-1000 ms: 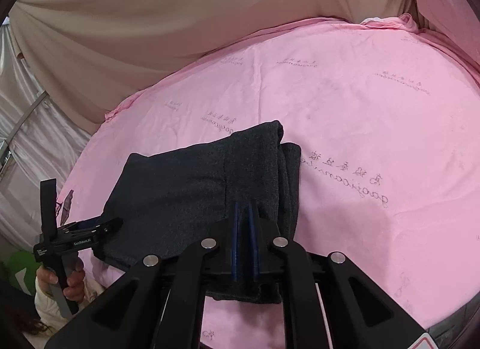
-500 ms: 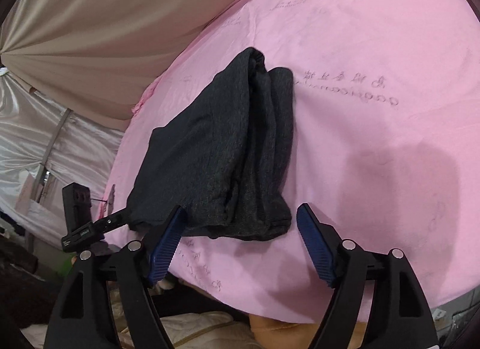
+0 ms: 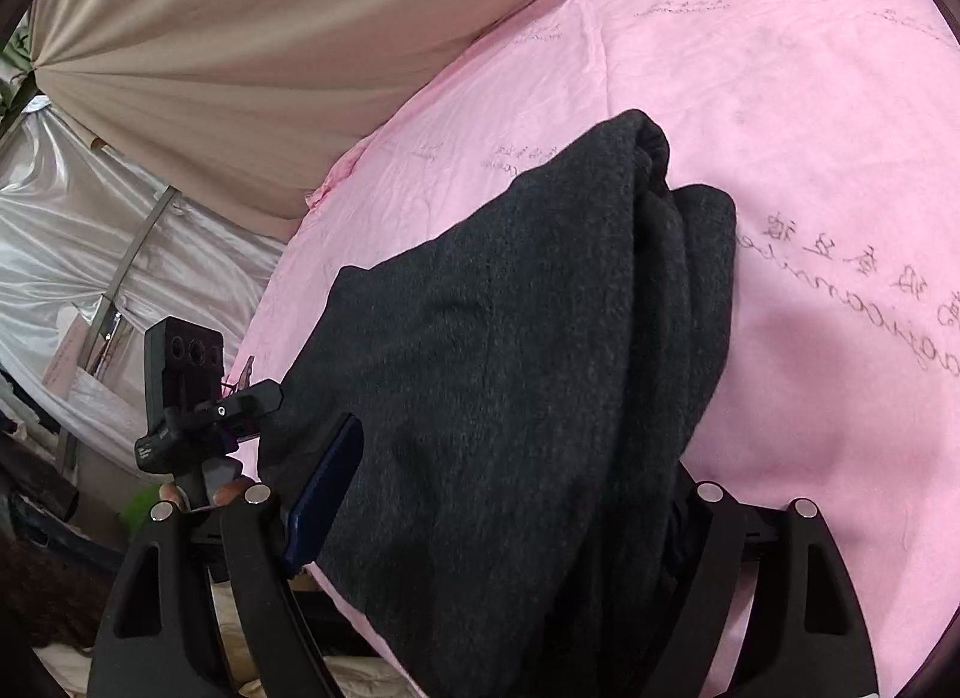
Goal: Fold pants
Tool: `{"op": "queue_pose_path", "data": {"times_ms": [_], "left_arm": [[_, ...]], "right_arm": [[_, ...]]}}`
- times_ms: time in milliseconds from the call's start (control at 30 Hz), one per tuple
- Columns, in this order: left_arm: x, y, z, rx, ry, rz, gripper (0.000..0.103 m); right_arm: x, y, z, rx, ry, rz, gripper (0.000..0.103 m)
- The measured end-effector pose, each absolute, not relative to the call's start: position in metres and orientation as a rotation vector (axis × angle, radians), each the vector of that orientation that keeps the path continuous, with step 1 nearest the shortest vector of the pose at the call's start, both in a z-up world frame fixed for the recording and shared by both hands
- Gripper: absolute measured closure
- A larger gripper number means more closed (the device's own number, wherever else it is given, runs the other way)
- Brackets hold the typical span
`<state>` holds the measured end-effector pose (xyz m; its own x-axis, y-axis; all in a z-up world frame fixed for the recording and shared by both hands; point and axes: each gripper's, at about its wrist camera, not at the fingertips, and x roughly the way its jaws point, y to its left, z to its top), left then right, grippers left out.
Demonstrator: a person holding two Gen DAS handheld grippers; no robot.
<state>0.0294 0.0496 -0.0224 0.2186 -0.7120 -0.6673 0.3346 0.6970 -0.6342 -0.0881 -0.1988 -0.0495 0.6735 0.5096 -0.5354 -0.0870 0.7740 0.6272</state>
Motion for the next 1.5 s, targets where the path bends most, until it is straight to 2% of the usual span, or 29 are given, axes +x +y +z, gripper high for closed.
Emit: {"op": "queue_pose_path", "data": {"times_ms": [67,100,133,167,233,500,567,600,733,800,833,900,967,1133,1500], "left_arm": [[0.029,0.053,-0.021,-0.392,1.145,-0.699,0.025],[0.027,0.054,-0.02,-0.35,1.16,-0.621,0.052],[0.027,0.058,-0.021,-0.324,1.17,-0.565,0.076],[0.027,0.061,-0.022,-0.328,1.179,-0.55,0.079],[0.025,0.071,-0.021,-0.408,1.186,-0.558,0.092],[-0.01,0.069,0.004,-0.36,1.24,-0.616,0.092],[-0.015,0.065,-0.012,-0.318,1.292,-0.588,0.087],[-0.013,0.067,-0.021,-0.312,1.308,-0.569,0.08],[-0.007,0.071,-0.029,-0.41,1.307,-0.582,0.077],[-0.006,0.067,-0.029,-0.393,1.297,-0.574,0.078],[-0.005,0.064,-0.028,-0.382,1.295,-0.566,0.083],[-0.003,0.059,-0.023,-0.374,1.285,-0.554,0.091],[-0.002,0.062,-0.016,-0.369,1.265,-0.558,0.093],[-0.01,0.055,0.03,-0.33,1.15,-0.642,0.093],[-0.043,0.054,0.174,-0.168,0.741,-0.731,0.093]], "right_arm": [[-0.089,-0.199,-0.051,0.606,0.758,0.327,0.031],[-0.091,-0.202,-0.054,0.618,0.771,0.298,0.05],[-0.093,-0.206,-0.056,0.639,0.774,0.29,0.063],[-0.095,-0.208,-0.058,0.668,0.769,0.292,0.066],[-0.101,-0.205,-0.055,0.677,0.764,0.282,0.072],[-0.148,-0.183,-0.028,0.645,0.783,0.275,0.073],[-0.15,-0.185,-0.043,0.652,0.842,0.25,0.07],[-0.148,-0.188,-0.053,0.676,0.866,0.235,0.066],[-0.149,-0.194,-0.061,0.731,0.84,0.263,0.059],[-0.147,-0.19,-0.059,0.698,0.832,0.258,0.057],[-0.146,-0.186,-0.057,0.683,0.829,0.25,0.058],[-0.149,-0.184,-0.054,0.669,0.816,0.228,0.065],[-0.153,-0.178,-0.047,0.656,0.793,0.217,0.07],[-0.168,-0.166,-0.005,0.556,0.71,0.221,0.073],[-0.198,-0.15,0.118,0.39,0.408,0.259,0.073]]}}
